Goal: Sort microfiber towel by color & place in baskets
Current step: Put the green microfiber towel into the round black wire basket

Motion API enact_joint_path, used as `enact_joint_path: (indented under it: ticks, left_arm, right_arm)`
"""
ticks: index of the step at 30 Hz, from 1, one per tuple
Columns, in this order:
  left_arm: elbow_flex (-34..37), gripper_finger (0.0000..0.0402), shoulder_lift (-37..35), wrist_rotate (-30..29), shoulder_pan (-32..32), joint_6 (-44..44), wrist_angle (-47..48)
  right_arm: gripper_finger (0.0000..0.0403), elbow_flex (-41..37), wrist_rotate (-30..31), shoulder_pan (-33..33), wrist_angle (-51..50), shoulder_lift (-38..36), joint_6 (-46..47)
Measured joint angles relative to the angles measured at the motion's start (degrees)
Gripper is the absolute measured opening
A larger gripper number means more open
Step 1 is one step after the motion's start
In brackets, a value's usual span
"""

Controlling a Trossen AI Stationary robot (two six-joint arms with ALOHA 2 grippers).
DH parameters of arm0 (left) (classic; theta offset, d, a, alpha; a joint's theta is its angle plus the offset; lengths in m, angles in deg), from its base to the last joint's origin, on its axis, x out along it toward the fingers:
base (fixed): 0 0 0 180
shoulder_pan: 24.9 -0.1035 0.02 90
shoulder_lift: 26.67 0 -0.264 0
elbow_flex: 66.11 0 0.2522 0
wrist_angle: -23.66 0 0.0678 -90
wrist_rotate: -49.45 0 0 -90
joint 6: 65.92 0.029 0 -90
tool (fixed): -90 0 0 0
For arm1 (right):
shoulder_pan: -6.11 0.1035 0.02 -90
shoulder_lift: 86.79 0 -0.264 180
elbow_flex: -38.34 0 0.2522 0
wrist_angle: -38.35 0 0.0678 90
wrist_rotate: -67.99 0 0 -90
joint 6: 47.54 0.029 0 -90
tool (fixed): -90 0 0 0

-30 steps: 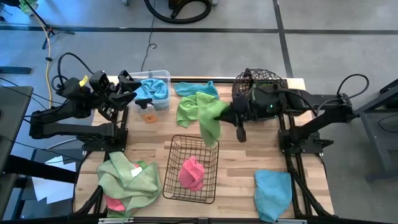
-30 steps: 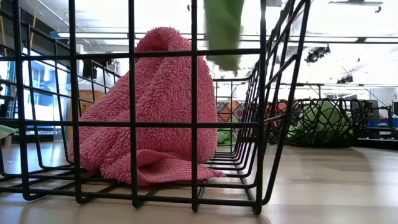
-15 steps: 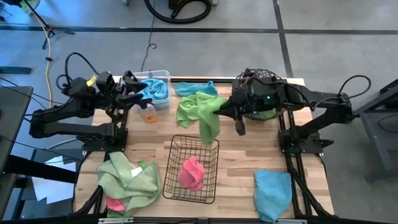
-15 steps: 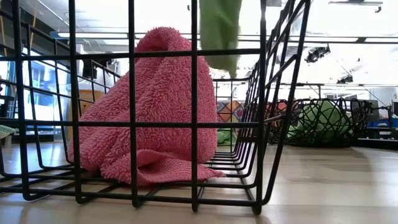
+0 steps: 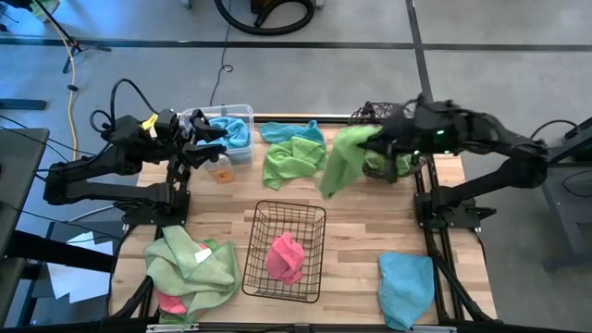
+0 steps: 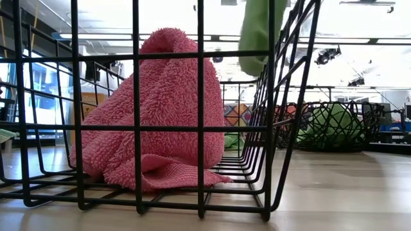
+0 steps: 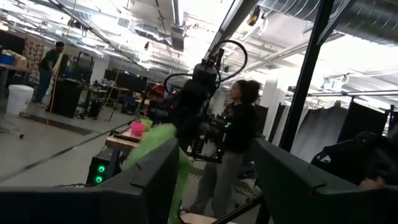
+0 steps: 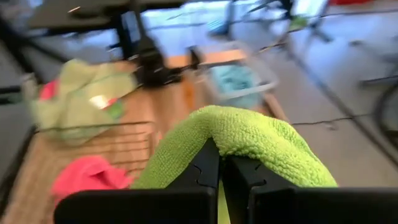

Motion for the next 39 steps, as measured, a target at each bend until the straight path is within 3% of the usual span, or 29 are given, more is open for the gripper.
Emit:
enact_joint_path:
  ticks: [8, 14, 21, 29, 34, 39]
  left_arm:
    - [0.0, 0.0195, 0.0, 0.0, 0.0, 0.02, -0.05]
    - [0.0, 0.0195, 0.0, -0.21, 0.01, -0.01, -0.05]
    - [0.0, 0.0195, 0.0, -0.37, 0.01, -0.03, -0.06]
    - [0.0, 0.0195, 0.0, -0.39, 0.0, -0.57, -0.07]
    - [0.0, 0.0195, 0.0, -0.39, 0.01, -0.98, -0.07]
    - [0.0, 0.0195, 0.0, -0.42, 0.02, -1.01, -0.07]
  right_arm:
    - [0.0, 0.0, 15.64, -7.09, -0.52, -5.99, -1.79]
    - [0.0, -1.64, 17.33, -15.99, -2.62, -6.69, -1.91]
    - [0.0, -20.63, 13.91, -25.64, 2.52, -10.7, 3.52]
    - [0.0, -42.99, -1.42, -37.2, 6.27, -11.51, 18.88]
    - [0.0, -48.32, -9.76, -42.41, 6.27, -8.46, 25.04]
    - [0.0, -46.94, -11.67, -45.11, 5.98, -4.42, 25.08]
